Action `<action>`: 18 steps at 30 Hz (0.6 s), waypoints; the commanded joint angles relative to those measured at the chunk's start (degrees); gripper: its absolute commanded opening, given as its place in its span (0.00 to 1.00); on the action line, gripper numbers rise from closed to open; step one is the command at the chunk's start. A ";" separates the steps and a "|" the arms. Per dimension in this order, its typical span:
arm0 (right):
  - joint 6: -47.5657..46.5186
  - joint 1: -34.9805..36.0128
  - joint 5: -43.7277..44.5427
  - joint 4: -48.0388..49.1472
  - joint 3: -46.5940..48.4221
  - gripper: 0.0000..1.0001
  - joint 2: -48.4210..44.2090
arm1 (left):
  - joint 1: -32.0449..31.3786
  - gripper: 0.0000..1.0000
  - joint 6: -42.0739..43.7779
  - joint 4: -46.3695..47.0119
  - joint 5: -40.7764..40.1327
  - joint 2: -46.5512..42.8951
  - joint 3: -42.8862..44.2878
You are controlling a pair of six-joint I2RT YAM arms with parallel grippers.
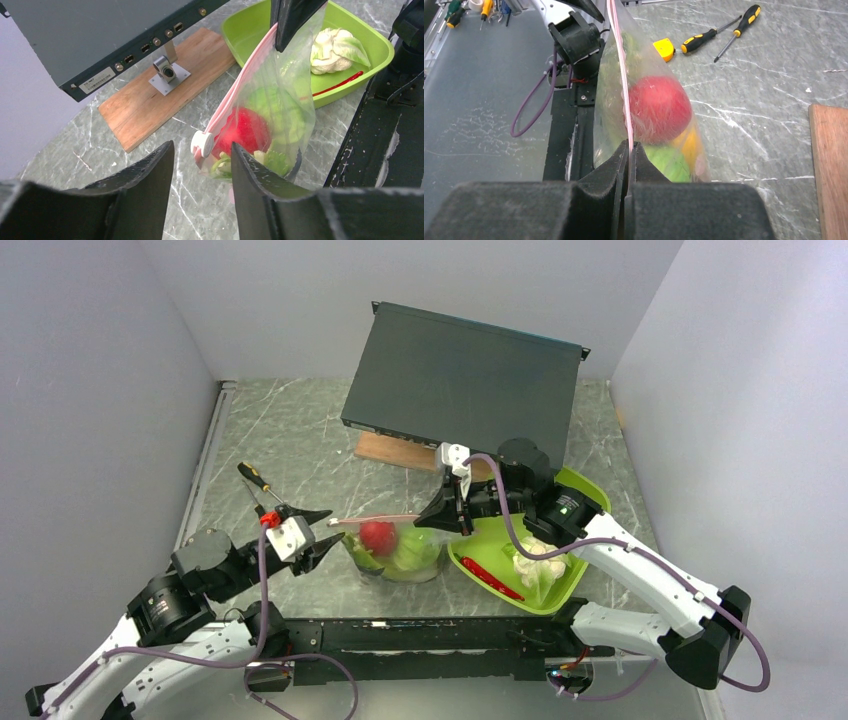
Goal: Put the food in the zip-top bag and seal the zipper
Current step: Unzip the zipper food storage bag at the center of the board.
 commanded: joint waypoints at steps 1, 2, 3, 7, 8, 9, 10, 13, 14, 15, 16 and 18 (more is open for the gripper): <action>-0.82 -0.08 -1.17 1.59 2.18 0.00 -2.25 | 0.06 0.50 0.20 1.98 1.76 1.74 -0.45; -0.82 -0.10 -1.16 1.56 2.21 0.00 -2.23 | 0.06 0.52 0.14 1.53 1.85 1.80 -0.51; -0.82 -0.08 -1.16 1.45 2.33 0.00 -2.17 | 0.06 0.55 0.03 1.33 1.89 1.77 -0.73; -0.74 -0.14 -1.25 1.51 2.28 0.00 -2.21 | 0.06 0.49 -0.12 -0.38 2.39 2.20 -1.09; -0.73 -0.17 -1.29 1.51 2.31 0.00 -2.19 | 0.06 0.44 -0.17 -0.45 2.42 2.21 -1.15; -0.74 -0.09 -1.33 1.47 2.28 0.00 -2.30 | 0.05 0.37 -0.22 -0.53 2.29 2.11 -1.24; -0.65 -0.14 -1.34 1.45 2.41 0.00 -2.30 | 0.06 0.31 -0.24 -0.40 2.00 2.02 -1.36; -0.73 -0.12 -0.87 0.98 2.69 0.00 -2.16 | 0.01 0.10 -0.03 0.17 1.51 1.52 -1.31; -0.81 -0.10 -0.44 0.54 3.02 0.00 -1.90 | 0.05 0.06 -0.10 0.09 1.45 1.51 -1.16; -0.93 -0.13 0.03 -0.15 3.54 0.00 -1.60 | 0.06 0.01 -0.12 -0.03 1.51 1.47 -0.82; -1.13 -0.06 0.45 -1.17 4.23 0.10 -1.11 | 0.06 0.00 -0.17 -0.25 1.70 1.46 -0.49; -1.17 0.70 2.05 -2.25 5.41 0.39 -0.12 | 0.06 0.00 -0.27 -0.30 2.68 1.46 -0.02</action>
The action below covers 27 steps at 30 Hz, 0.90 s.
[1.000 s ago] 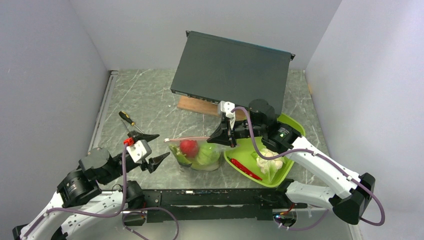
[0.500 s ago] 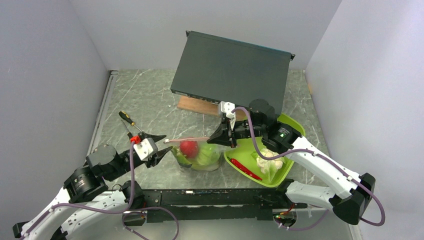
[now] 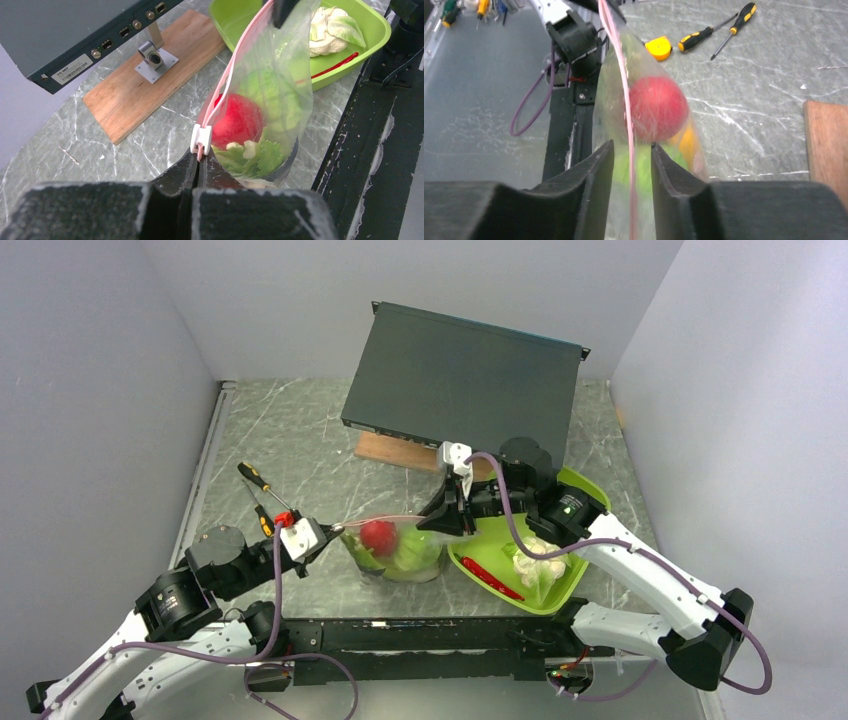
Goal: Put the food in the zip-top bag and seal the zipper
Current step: Unzip the zipper food storage bag at the center of the board.
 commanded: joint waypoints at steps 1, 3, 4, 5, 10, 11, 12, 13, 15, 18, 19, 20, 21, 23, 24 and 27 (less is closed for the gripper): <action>-1.24 1.75 3.90 -0.19 5.19 0.50 0.80 | 0.06 0.00 -0.32 0.68 1.69 -0.05 1.61; -2.54 5.65 8.24 0.31 5.94 0.64 1.40 | 0.06 0.00 -0.61 0.29 2.70 0.52 2.40; -3.31 7.89 10.69 0.90 6.59 0.68 2.08 | 0.06 0.00 -0.66 0.14 3.27 0.92 2.83; -4.28 10.07 12.57 1.22 7.43 0.71 2.93 | 0.06 0.00 -0.91 0.15 3.57 1.32 3.19; -8.29 17.55 18.20 1.45 14.57 0.72 10.22 | 0.02 0.00 -1.39 0.09 5.23 2.82 4.47; -9.13 18.58 18.94 1.60 15.72 0.71 11.34 | 0.03 0.00 -1.46 -0.03 5.36 2.89 4.59; -10.12 19.79 19.53 1.61 16.87 0.69 12.42 | 0.06 0.00 -1.55 -0.06 5.53 2.98 4.67; -10.89 20.43 19.60 1.62 17.88 0.67 13.40 | 0.06 0.00 -1.66 -0.16 5.63 2.94 4.69; -12.41 21.10 18.45 1.47 19.99 0.61 14.94 | 0.06 0.00 -1.85 -0.35 5.98 2.83 4.69; -13.53 21.50 15.75 1.06 22.05 0.47 16.83 | 0.06 0.00 -2.05 -0.52 6.02 2.65 4.80; -13.49 21.57 15.14 1.36 22.43 0.43 17.25 | 0.06 0.05 -2.03 2.56 6.03 2.71 4.86; -13.55 21.53 14.58 1.69 22.55 0.41 17.46 | 0.05 0.00 -1.97 -0.30 6.07 2.72 4.90; -13.41 21.57 14.23 2.12 22.65 0.40 17.70 | 0.06 0.00 -1.95 -0.66 6.08 2.76 4.95; -13.45 21.50 13.49 2.10 23.19 0.38 18.23 | 0.05 0.00 -2.04 -0.67 6.13 2.82 4.96; -13.55 21.55 13.16 1.81 23.51 0.37 18.65 | 0.06 0.00 -2.12 -0.56 6.17 2.88 4.96; -13.73 21.62 12.91 1.73 23.74 0.37 19.26 | 0.06 0.00 -2.05 -0.15 6.26 2.53 4.74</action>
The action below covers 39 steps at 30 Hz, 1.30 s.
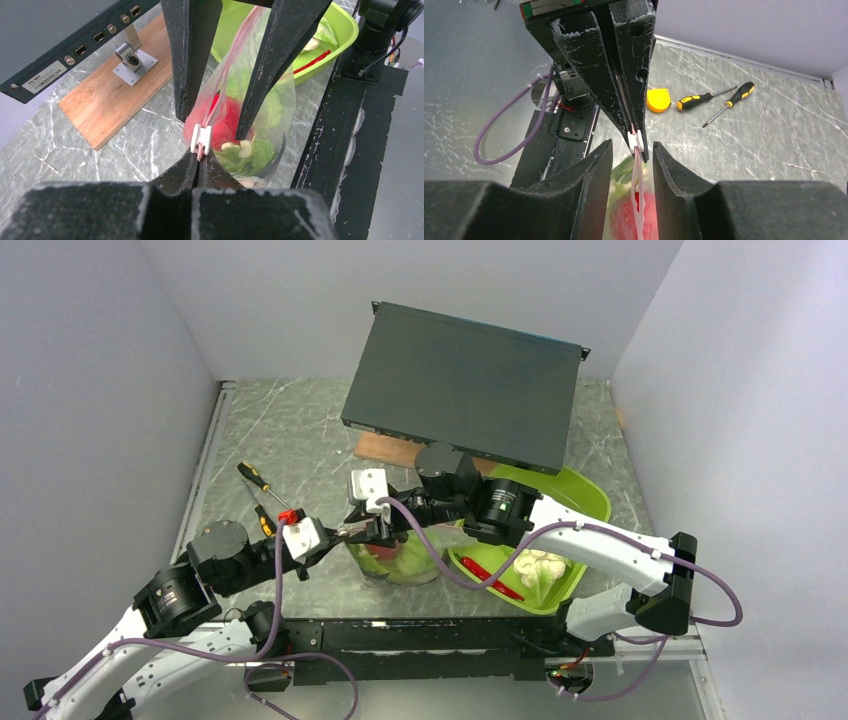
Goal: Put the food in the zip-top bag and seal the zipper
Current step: Unzip the zipper food storage bag at the center of the board.
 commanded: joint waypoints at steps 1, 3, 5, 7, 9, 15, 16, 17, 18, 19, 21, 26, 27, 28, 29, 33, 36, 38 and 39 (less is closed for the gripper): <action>-1.38 0.30 -2.26 2.13 2.81 0.37 0.71 | 0.06 0.00 -0.52 2.04 1.52 -0.03 2.01; -1.36 0.30 -2.82 2.13 3.19 0.39 1.22 | 0.06 0.00 -0.39 1.96 1.58 -0.16 2.00; -1.39 0.28 -3.35 1.67 4.02 0.39 2.09 | 0.06 0.00 -0.38 1.87 1.67 -0.17 2.08; -1.44 0.35 -3.69 1.40 4.73 0.37 2.76 | 0.06 0.00 -0.30 1.94 1.69 -0.16 2.01; -1.44 0.36 -3.90 1.53 5.06 0.28 3.14 | 0.06 0.00 -0.29 1.87 1.61 -0.12 2.00; -2.30 0.28 -2.34 -1.03 5.90 0.02 4.15 | 0.06 0.00 -0.31 1.89 1.39 -0.67 2.00; -2.40 0.28 -1.33 -1.33 5.35 0.00 3.82 | 0.04 0.00 -0.18 1.81 1.35 -0.89 2.02; -2.46 0.27 -0.23 -1.53 4.66 0.00 3.44 | 0.06 0.00 -0.07 1.75 1.41 -1.21 1.96; -2.49 0.28 1.04 -1.61 3.65 0.00 2.77 | 0.06 0.00 0.12 1.77 1.43 -1.69 1.81; -2.54 0.28 2.33 -1.71 2.68 0.00 1.89 | 0.01 0.00 0.20 1.86 1.24 -2.11 1.64; -2.53 0.23 4.59 -1.67 0.60 0.00 -0.19 | 0.06 0.00 0.28 1.68 0.14 -2.82 1.49; -2.26 -0.36 8.65 -2.60 -3.84 0.00 -5.89 | 0.05 0.00 0.33 1.81 -2.55 -4.08 1.30; -2.12 -0.57 9.02 -2.99 -4.40 0.00 -6.66 | 0.05 0.00 0.34 1.86 -2.68 -4.24 1.30; -2.00 -0.71 9.28 -3.25 -4.93 0.00 -7.31 | 0.05 0.00 0.33 2.07 -2.70 -4.33 1.23; -1.79 -0.96 9.47 -3.44 -5.38 0.00 -7.85 | 0.06 0.00 0.30 2.19 -2.77 -4.38 1.22; -1.02 -1.37 9.41 -4.05 -6.63 0.00 -9.28 | 0.06 0.00 0.50 2.12 -2.46 -4.26 1.41; -0.32 -1.54 10.10 -4.04 -7.94 0.00 -10.19 | 0.01 0.00 0.54 1.87 -2.64 -4.17 1.45; 0.44 -1.94 10.27 -3.53 -8.78 0.12 -10.91 | 0.06 0.00 0.46 1.75 -2.51 -4.21 1.41; 0.90 -2.19 10.28 -3.28 -9.21 0.23 -11.37 | 0.06 0.00 0.37 1.65 -2.41 -4.14 1.51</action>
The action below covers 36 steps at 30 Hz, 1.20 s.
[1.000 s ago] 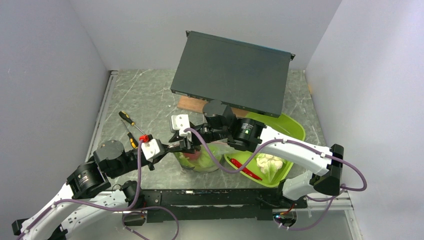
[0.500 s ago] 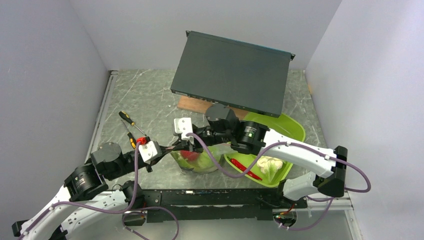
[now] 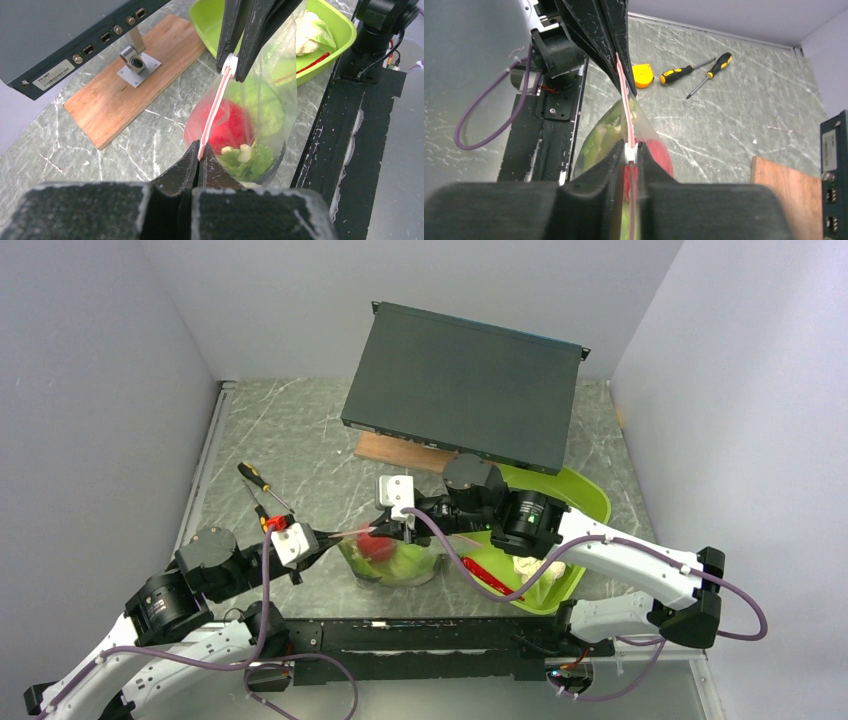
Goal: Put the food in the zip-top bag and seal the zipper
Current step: Unzip the zipper food storage bag at the center of the board.
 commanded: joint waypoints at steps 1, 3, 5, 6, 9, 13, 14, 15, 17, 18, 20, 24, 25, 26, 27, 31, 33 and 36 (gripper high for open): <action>1.86 -1.58 3.24 -1.83 -2.17 0.29 -3.28 | 0.08 0.00 0.28 2.97 -1.44 -0.92 1.66; 2.20 -2.11 3.68 -1.37 -3.63 0.35 -4.04 | 0.08 0.00 0.19 2.87 -1.14 -0.82 1.89; 2.42 -2.65 3.62 -1.15 -4.86 0.40 -4.48 | 0.04 0.00 0.10 2.79 -0.71 -0.74 2.02; 2.49 -3.13 3.33 -1.28 -5.11 0.41 -4.55 | 0.03 0.00 0.02 2.72 -0.51 -0.69 2.10; 3.05 -3.85 2.94 -0.56 -5.61 0.40 -5.20 | 0.08 0.00 0.10 2.40 -0.49 -0.50 2.35; 3.28 -4.81 0.81 0.44 -6.22 0.20 -6.34 | 0.08 0.00 -0.21 1.49 0.01 -0.03 3.03; 3.28 -5.04 0.46 0.45 -6.26 0.10 -6.46 | 0.06 0.00 -0.51 1.34 -0.15 0.08 3.30; 3.17 -5.16 0.16 0.38 -6.23 0.02 -6.44 | 0.06 0.00 -1.47 1.01 -0.54 0.37 3.91; 3.16 -5.24 -1.11 0.27 -6.11 0.00 -6.41 | 0.08 0.31 -3.82 -0.64 -1.22 1.92 6.44; 3.23 -5.24 -1.97 0.32 -6.00 0.00 -6.40 | 0.08 0.49 -5.02 -2.02 -0.53 3.44 8.67; 3.38 -5.40 -4.24 -0.02 -5.48 0.00 -6.05 | 0.08 0.95 -7.16 -5.27 1.32 8.07 14.80; 3.94 -6.15 -8.27 -1.79 -3.55 0.00 -4.38 | 0.08 1.00 -7.90 -13.33 5.08 20.49 28.90; 4.28 -6.58 -9.22 -2.00 -3.13 0.00 -4.02 | 0.04 0.96 -7.29 -14.69 5.83 23.26 31.23; 4.56 -6.98 -10.00 -2.16 -2.82 0.00 -3.71 | -0.04 0.92 -6.25 -15.72 6.58 25.36 32.82; 4.86 -7.46 -10.93 -2.31 -2.61 0.00 -3.50 | -0.10 0.87 -4.68 -16.09 7.02 26.81 33.53; 5.98 -8.80 -13.37 -1.80 -2.45 0.00 -3.35 | -1.20 0.83 0.66 -15.25 6.45 28.54 32.37; 6.16 -9.06 -13.62 -1.82 -2.32 0.00 -3.32 | -2.12 0.89 2.32 -16.64 5.93 29.35 32.97; 6.60 -9.18 -13.15 -1.74 -2.03 0.00 -3.23 | -5.62 0.90 3.28 -19.41 1.06 30.95 34.67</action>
